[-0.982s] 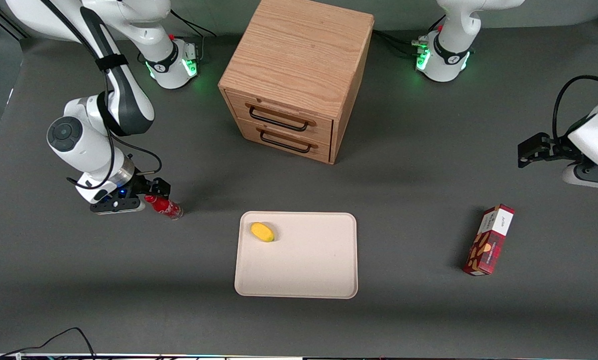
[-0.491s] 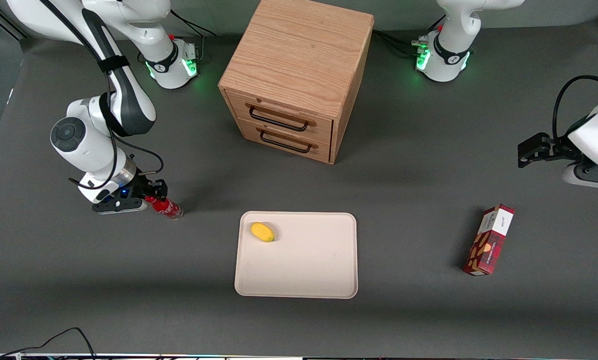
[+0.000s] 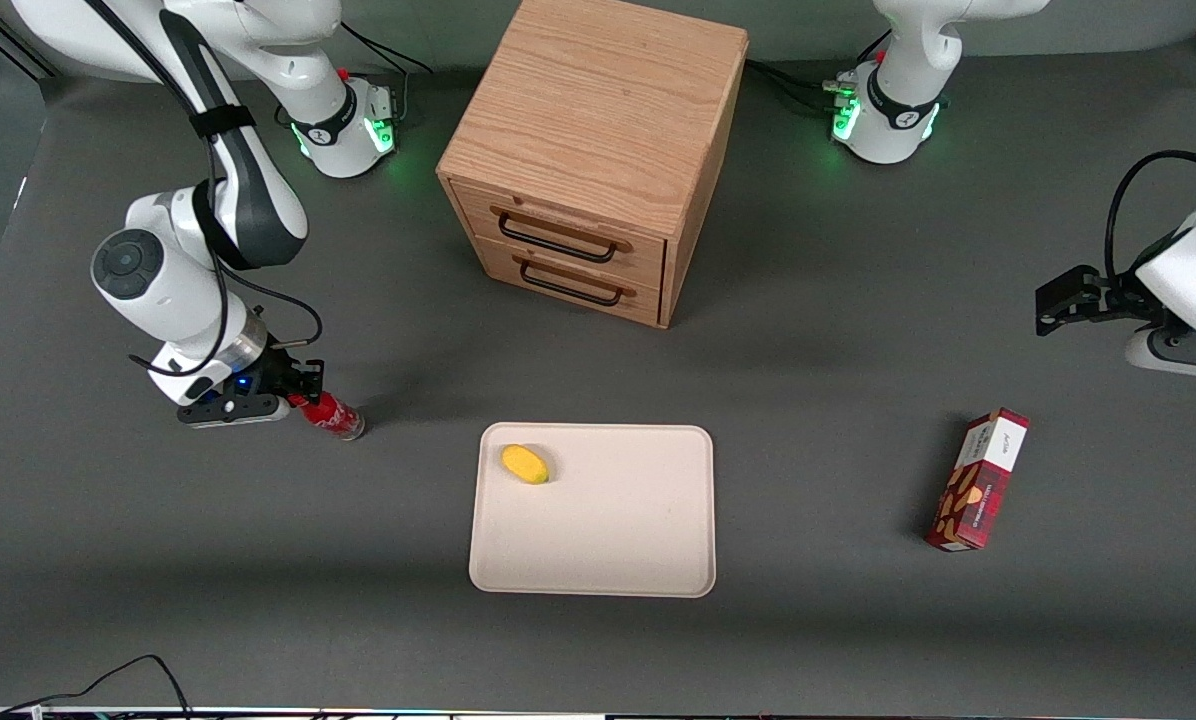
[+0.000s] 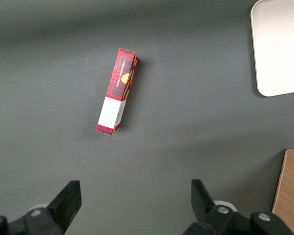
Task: Place coke bottle on tray
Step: 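Close the right gripper on the bottle's cap and lift it, then carry the held bottle over to the white tray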
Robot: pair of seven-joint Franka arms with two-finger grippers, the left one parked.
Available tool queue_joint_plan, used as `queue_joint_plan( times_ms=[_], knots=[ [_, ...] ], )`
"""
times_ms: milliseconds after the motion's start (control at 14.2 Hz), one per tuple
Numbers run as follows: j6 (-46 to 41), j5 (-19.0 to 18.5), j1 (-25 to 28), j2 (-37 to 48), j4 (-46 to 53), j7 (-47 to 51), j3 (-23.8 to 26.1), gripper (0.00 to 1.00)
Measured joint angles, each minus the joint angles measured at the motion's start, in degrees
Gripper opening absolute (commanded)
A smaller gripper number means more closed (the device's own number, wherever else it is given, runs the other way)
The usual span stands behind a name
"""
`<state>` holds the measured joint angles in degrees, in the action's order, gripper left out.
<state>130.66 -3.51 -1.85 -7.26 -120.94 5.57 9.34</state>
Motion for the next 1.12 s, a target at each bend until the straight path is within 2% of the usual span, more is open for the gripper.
queue_joint_plan(
  times_ms=[281,491,632,772,982,1123],
  knots=[
    [-30.41,0.01,-0.02,3.73,19.92,-0.34,0.00,0.00],
    [-44.27,0.14,-0.08,5.41,31.41,-0.83,-0.02,0.00],
    [-48.50,0.47,-0.23,5.76,35.75,-1.21,-0.05,0.00],
    [-49.10,0.77,-0.26,5.54,37.47,-2.20,-0.08,0.00],
    [-47.60,3.50,0.16,1.95,40.10,-2.70,0.08,0.00],
    [-44.01,4.68,2.59,-3.09,43.39,-2.80,0.29,0.00]
  ],
)
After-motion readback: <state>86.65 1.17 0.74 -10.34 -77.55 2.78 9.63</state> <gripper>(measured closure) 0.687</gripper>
